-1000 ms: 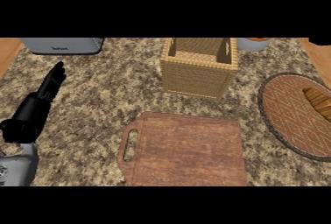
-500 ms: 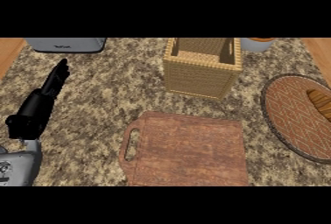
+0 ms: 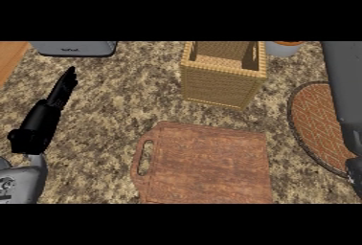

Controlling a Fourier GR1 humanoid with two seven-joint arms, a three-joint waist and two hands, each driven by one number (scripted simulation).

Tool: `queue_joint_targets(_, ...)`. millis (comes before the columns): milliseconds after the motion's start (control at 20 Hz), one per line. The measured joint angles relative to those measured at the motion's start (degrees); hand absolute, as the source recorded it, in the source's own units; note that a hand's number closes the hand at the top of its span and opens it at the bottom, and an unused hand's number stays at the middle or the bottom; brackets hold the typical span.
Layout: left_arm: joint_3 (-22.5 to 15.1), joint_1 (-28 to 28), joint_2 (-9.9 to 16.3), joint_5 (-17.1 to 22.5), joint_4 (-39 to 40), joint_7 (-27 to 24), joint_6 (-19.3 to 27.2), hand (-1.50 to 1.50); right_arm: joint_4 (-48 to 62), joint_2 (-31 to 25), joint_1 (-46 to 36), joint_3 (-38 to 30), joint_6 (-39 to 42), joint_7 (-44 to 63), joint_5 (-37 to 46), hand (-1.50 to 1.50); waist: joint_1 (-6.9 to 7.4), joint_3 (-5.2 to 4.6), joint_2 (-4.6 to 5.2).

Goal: Pick the bell pepper from the cutting board and place it in the basket

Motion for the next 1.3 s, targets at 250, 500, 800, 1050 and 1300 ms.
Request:
queue_joint_targets(250, 0.0, -0.5, -0.5, -0.6, -0.3, 0.8, 0.6, 0.00, 5.6, 1.9, -1.5, 1.4, 1.5, 1.8, 1.2, 1.50, -0.34, 0.03, -0.07)
queue_joint_targets(500, -0.1, -0.9, -0.8, -0.6, -0.7, 1.6, 0.4, 0.00, 9.7, 1.1, -3.3, 5.4, 5.9, 3.9, 5.1, 1.50, -0.41, 0.02, -0.10)
queue_joint_targets(800, 0.4, -1.4, -0.5, -0.4, -1.7, 3.6, -0.1, 0.00, 11.4, -0.5, -2.8, 8.1, 11.4, 1.8, 7.4, -1.50, -0.70, 0.05, -0.20)
queue_joint_targets(1050, 0.3, -1.7, -1.2, -1.2, -0.2, 2.5, 0.3, 0.00, 13.4, 0.9, -3.1, 5.6, 12.7, 0.8, 5.3, -1.50, -0.77, 0.06, -0.14)
queue_joint_targets(1300, 1.2, -1.3, -0.7, -0.7, 0.9, 0.6, -0.5, 0.00, 14.7, 1.4, -3.3, 2.6, 9.1, -1.8, 4.3, -1.50, -0.50, 0.05, -0.01)
